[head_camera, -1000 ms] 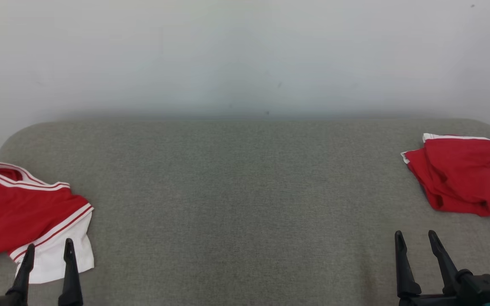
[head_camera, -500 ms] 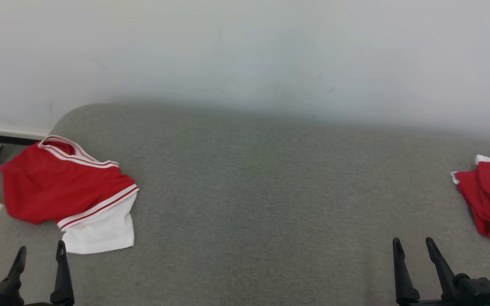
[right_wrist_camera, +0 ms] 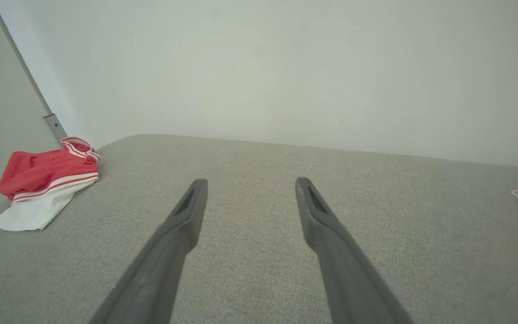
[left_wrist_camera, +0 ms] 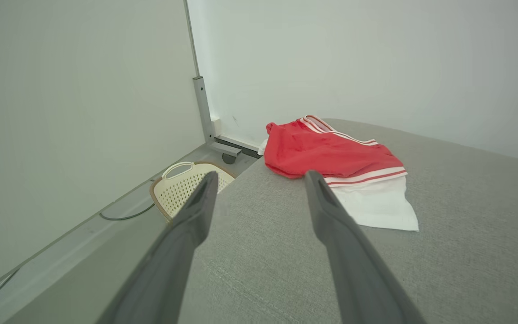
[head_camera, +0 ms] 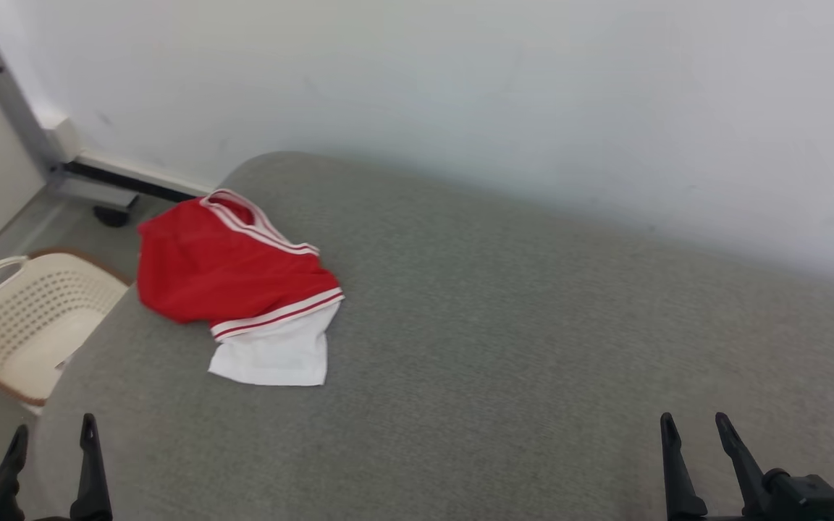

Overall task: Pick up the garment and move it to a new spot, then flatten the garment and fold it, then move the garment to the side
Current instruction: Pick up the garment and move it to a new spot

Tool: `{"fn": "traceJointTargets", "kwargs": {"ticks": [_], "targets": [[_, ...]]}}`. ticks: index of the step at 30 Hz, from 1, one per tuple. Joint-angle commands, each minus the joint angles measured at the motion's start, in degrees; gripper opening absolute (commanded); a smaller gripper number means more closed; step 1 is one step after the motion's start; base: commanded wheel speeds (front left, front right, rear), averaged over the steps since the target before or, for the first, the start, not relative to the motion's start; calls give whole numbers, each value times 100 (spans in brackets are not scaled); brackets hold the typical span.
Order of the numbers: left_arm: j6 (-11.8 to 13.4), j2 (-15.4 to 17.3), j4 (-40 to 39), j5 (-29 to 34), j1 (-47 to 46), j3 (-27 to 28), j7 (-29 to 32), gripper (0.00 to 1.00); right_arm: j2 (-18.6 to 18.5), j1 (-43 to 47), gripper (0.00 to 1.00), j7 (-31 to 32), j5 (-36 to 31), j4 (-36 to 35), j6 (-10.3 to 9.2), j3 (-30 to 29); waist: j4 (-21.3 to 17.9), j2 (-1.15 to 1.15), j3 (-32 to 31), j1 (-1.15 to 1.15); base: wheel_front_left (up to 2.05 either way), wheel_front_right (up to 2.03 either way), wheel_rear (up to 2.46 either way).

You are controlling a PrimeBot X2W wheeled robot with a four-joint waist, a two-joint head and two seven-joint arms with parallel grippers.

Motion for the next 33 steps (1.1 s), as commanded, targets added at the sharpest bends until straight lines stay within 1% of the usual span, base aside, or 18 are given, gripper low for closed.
{"fn": "traceJointTargets", "kwargs": {"ticks": [1, 5, 13, 16, 20, 23, 30, 32, 33], "targets": [[35, 28, -14, -9, 87, 16, 16, 100, 6, -16, 100, -7, 9, 6, 4, 9, 421, 0, -30, 0, 0, 0, 0], [96, 66, -62, -51, 166, 107, 8, 100, 5, -80, 100, -5, 26, 55, 4, 85, 588, 0, -16, 0, 0, 0, 0], [217, 26, -167, -133, 260, 220, -73, 100, 4, -110, 100, -33, 13, 141, 4, 151, 601, 0, 6, 0, 0, 0, 0], [204, 0, -141, -199, 155, 243, -127, 100, 4, -86, 100, -33, 41, 164, 4, 149, 564, 0, -6, 0, 0, 0, 0], [213, -42, -111, -224, -13, 252, -206, 100, 4, -152, 100, 14, 25, 121, 4, 191, 370, 0, 63, 0, 0, 0, 0], [156, -29, -40, -295, -275, 269, -247, 100, 4, -268, 100, 58, -28, 55, 4, 225, 148, 0, 178, 0, 0, 0, 0], [-66, 217, 389, -488, -1305, 344, -224, 100, 3, -684, 100, 135, -120, -122, 4, 481, -629, 0, 620, 0, 0, 0, 0], [-149, 391, 643, -496, -1613, 332, -96, 100, 2, -838, 100, 125, -103, -140, 4, 558, -880, 0, 778, 0, 0, 0, 0], [-149, 391, 643, -496, -1613, 332, -96, 100, 2, -838, 100, 125, -103, -140, 4, 558, -880, 0, 778, 0, 0, 0, 0]]}}
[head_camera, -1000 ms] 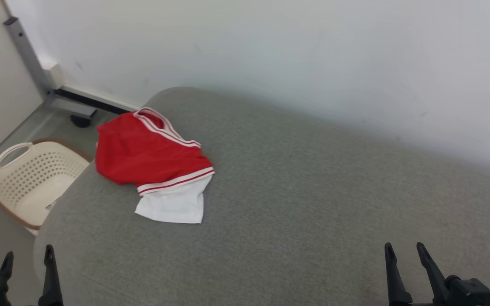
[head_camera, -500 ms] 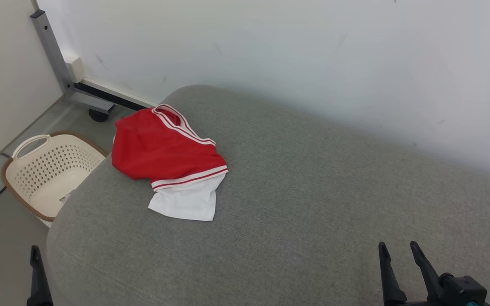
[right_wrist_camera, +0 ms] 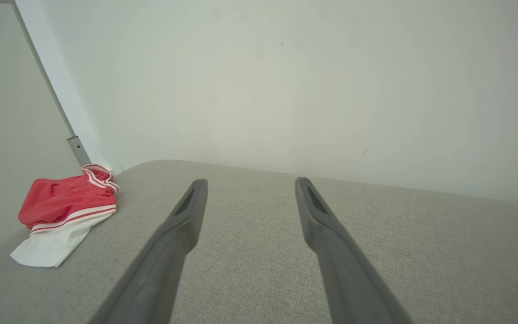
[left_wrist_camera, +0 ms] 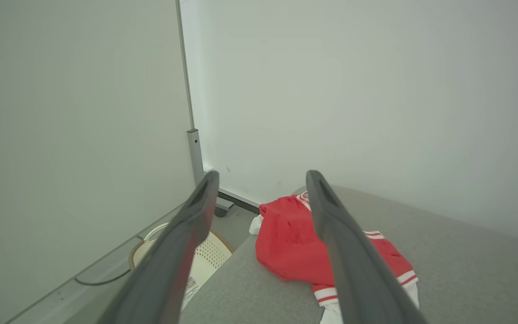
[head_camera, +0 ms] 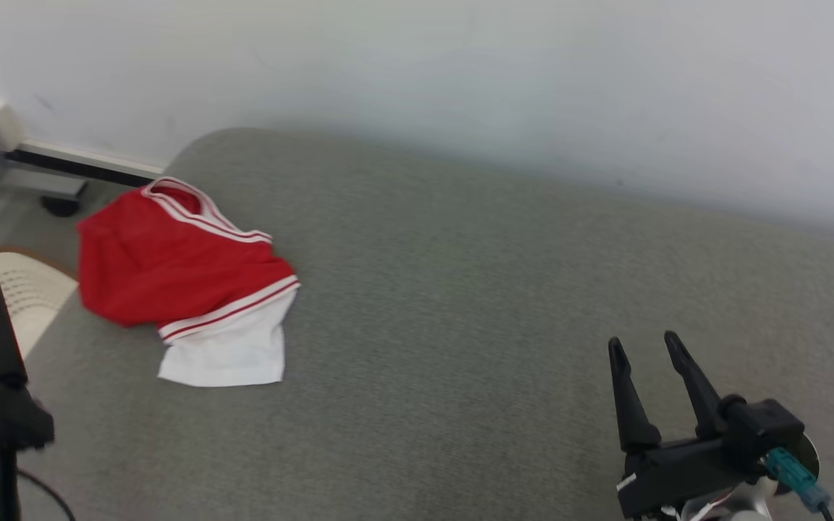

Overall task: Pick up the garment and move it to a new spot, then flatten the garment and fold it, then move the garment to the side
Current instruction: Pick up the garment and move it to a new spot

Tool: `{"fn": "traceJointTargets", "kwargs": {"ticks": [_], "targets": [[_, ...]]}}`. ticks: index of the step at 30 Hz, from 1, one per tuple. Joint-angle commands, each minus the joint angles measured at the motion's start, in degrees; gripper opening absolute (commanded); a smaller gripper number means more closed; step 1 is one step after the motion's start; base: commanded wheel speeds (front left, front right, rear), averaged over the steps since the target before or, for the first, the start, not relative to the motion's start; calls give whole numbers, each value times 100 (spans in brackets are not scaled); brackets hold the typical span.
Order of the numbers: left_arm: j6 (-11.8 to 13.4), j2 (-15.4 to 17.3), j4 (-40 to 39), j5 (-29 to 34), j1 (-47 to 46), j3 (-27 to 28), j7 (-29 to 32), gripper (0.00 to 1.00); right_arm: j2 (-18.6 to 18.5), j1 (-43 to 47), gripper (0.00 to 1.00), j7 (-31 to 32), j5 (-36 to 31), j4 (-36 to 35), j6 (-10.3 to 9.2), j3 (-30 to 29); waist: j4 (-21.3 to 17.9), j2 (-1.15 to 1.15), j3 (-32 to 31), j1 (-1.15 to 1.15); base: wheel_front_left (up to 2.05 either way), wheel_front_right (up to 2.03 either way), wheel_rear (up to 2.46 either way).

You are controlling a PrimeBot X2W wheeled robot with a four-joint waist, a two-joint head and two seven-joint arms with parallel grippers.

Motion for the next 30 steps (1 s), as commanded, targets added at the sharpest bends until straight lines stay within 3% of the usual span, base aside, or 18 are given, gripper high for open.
{"fn": "traceJointTargets", "kwargs": {"ticks": [1, 13, 24, 30], "targets": [[-53, 0, 76, -149, -261, 30, 8, 100, -8, -89, 100, -10, -34, -12, 4, 11, -624, -1, 493, -1, 0, 0, 0], [-660, 489, 2130, -559, -2141, -86, 810, 100, -6, -770, 100, -172, 3, -74, 4, 91, -1835, -1, 1600, -1, 0, 0, 0], [-863, 865, 4178, -661, -3060, -207, 1450, 100, -5, -1122, 100, -439, 141, 241, 4, 217, -2503, -1, 2102, -1, 0, 0, 0], [-825, 942, 5121, -601, -3323, -457, 2345, 100, -6, -1151, 100, -499, 62, 317, 4, 163, -2573, -1, 2113, -1, 0, 0, 0]]}}
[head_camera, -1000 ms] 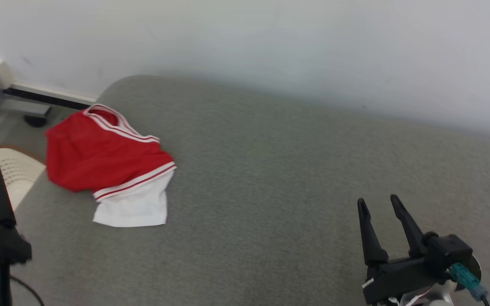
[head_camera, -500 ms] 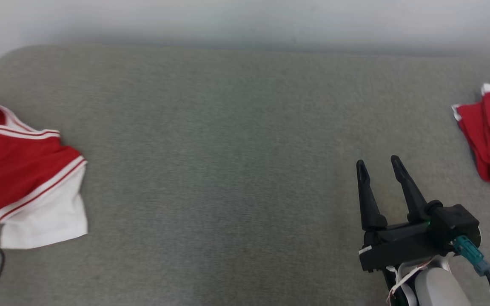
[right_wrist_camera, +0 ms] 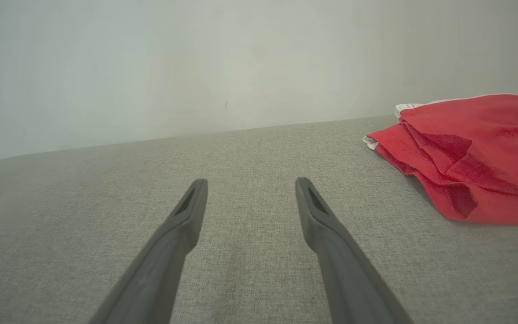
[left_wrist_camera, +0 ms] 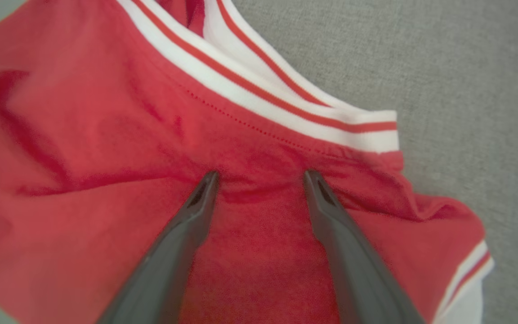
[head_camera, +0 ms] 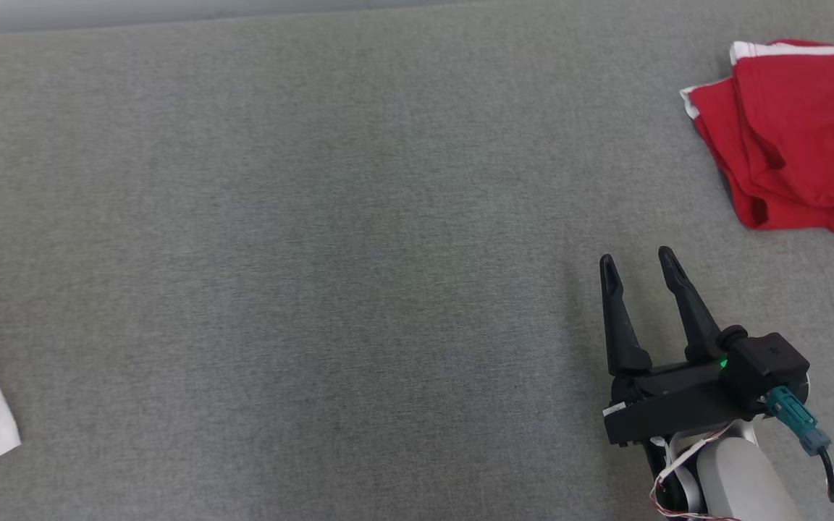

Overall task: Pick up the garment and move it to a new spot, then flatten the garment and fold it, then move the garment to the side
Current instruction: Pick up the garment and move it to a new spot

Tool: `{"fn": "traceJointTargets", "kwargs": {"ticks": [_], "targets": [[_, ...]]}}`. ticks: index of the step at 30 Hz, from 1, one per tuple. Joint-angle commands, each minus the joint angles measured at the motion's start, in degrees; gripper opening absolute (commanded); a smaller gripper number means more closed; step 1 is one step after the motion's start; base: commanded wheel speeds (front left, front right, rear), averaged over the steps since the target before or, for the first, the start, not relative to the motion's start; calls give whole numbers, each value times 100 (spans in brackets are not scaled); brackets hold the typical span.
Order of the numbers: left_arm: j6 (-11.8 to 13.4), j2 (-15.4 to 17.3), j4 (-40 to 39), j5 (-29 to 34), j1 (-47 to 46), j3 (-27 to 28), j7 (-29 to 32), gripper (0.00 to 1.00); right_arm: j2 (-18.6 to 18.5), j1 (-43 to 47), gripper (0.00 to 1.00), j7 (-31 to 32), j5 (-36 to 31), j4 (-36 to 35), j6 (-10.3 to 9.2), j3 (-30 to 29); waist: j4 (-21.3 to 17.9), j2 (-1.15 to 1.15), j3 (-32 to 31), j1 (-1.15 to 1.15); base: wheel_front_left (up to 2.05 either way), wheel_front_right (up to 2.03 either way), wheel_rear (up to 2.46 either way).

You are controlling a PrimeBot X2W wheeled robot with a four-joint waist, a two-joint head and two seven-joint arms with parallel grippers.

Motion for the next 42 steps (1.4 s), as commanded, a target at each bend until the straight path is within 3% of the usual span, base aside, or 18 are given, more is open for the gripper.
{"fn": "traceJointTargets", "kwargs": {"ticks": [1, 6, 7, 8, 9, 12, 19, 25, 34, 42], "targets": [[8, -45, 176, -16, -33, -59, 241, 100, 1, -2, 100, -36, -55, 1, 4, -18, -107, -1, 108, -1, 0, 0, 0], [80, -158, 506, -17, -201, -163, 658, 100, 1, 29, 100, 20, -115, -24, 4, -36, -48, -1, 72, -1, 0, 0, 0], [75, -156, 528, -16, -219, -174, 643, 84, 0, 29, 100, 41, -122, -33, 4, -36, -38, -1, 58, -1, 0, 0, 0], [63, -136, 532, 3, -245, -187, 579, 29, -1, 35, 100, 46, -137, -43, 4, -38, -27, -1, 44, -1, 0, 0, 0], [15, -126, 530, 37, -271, -232, 554, 0, -1, 49, 100, 47, -151, -48, 4, -51, -10, -1, 23, -1, 0, 0, 0], [-46, -101, 542, 46, -321, -261, 484, 0, 0, 74, 100, 70, -164, -56, 4, -64, 23, -1, -18, -1, 0, 0, 0], [-341, 19, 86, 180, -663, -421, -567, 0, 0, 192, 100, 71, -122, -15, 4, -119, 190, -1, -244, -1, 0, 0, 0], [-484, -209, -842, -205, -903, -714, -1299, 0, 1, 273, 100, 50, -82, 60, 4, -188, 364, -1, -555, -1, 0, 0, 0], [-472, 18, -2852, -680, -889, -1722, -1406, 0, -1, 319, 100, 4, -17, 119, 4, -280, 352, -1, -922, -1, 0, 0, 0], [-328, -412, -4103, -899, -877, -1967, -1214, 0, 0, 271, 100, -79, 197, 254, 4, -242, -121, -1, -945, -1, 0, 0, 0]]}}
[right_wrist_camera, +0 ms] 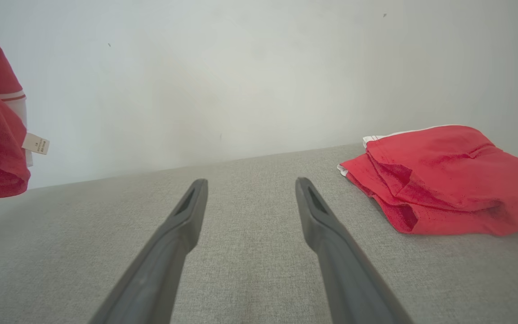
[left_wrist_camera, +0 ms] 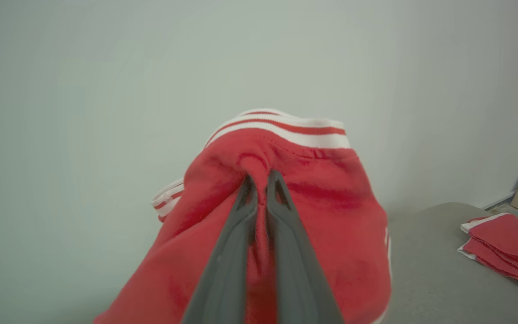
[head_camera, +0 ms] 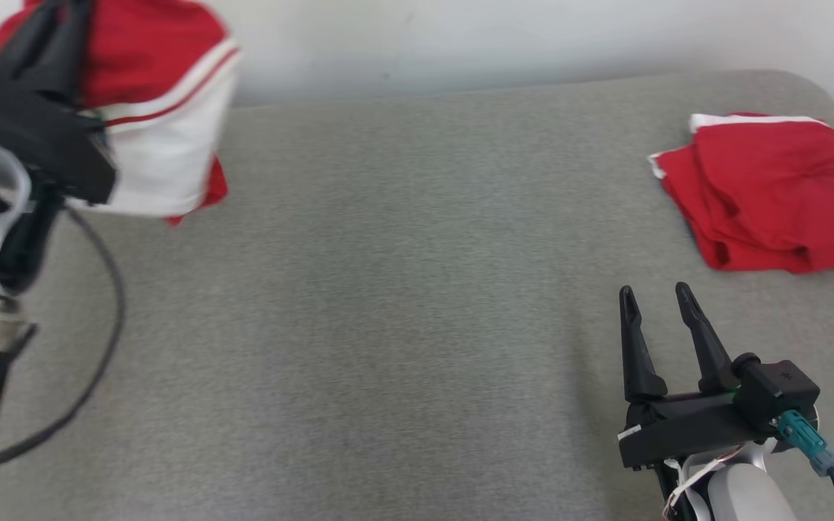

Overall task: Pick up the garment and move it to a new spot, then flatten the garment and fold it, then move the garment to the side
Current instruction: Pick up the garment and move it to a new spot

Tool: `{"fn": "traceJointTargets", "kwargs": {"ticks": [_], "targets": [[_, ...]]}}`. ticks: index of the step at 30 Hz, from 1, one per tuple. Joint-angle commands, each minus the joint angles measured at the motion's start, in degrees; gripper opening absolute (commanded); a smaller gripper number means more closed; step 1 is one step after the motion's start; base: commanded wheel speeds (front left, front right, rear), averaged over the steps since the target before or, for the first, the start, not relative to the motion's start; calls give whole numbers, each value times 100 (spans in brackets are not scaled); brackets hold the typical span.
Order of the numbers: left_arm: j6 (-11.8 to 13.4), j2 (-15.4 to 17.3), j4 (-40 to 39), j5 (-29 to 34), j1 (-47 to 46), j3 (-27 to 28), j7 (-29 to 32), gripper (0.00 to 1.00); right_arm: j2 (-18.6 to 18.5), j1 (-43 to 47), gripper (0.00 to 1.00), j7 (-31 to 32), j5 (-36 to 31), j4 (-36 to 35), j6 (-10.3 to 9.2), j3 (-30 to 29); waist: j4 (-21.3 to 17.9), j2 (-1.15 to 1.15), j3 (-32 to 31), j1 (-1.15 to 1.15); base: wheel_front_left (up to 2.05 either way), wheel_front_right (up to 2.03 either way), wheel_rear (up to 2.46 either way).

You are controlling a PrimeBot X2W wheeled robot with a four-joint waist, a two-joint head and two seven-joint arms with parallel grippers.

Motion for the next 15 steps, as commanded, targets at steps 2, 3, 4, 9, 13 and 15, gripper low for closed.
{"fn": "traceJointTargets", "kwargs": {"ticks": [2, 3, 4, 9, 13, 15], "targets": [[99, -212, -360, -58, 20, -132, 109, 0, 0, -74, 100, -60, 115, 83, 4, 13, -388, 0, 27, 0, 0, 0, 0], [139, -303, -489, -71, 38, -179, 122, 0, 1, -95, 100, -71, 144, 114, 4, 38, -474, 0, 30, 0, 0, 0, 0], [159, -381, -589, -61, 61, -253, 162, 0, 1, -92, 100, -89, 157, 135, 4, 39, -542, 0, 34, 0, 0, 0, 0], [237, -800, -921, -139, 151, -450, 116, 0, 2, -131, 100, -129, 212, 252, 4, 37, -837, 0, 65, 0, 0, 0, 0], [311, -1029, -981, -213, 411, -531, -29, 0, -1, -174, 100, -153, 230, 288, 4, 47, -960, 0, 87, 0, 0, 0, 0], [330, -1064, -967, -236, 525, -565, -56, 0, 1, -174, 100, -156, 230, 287, 4, 50, -971, 0, 92, 0, 0, 0, 0]]}}
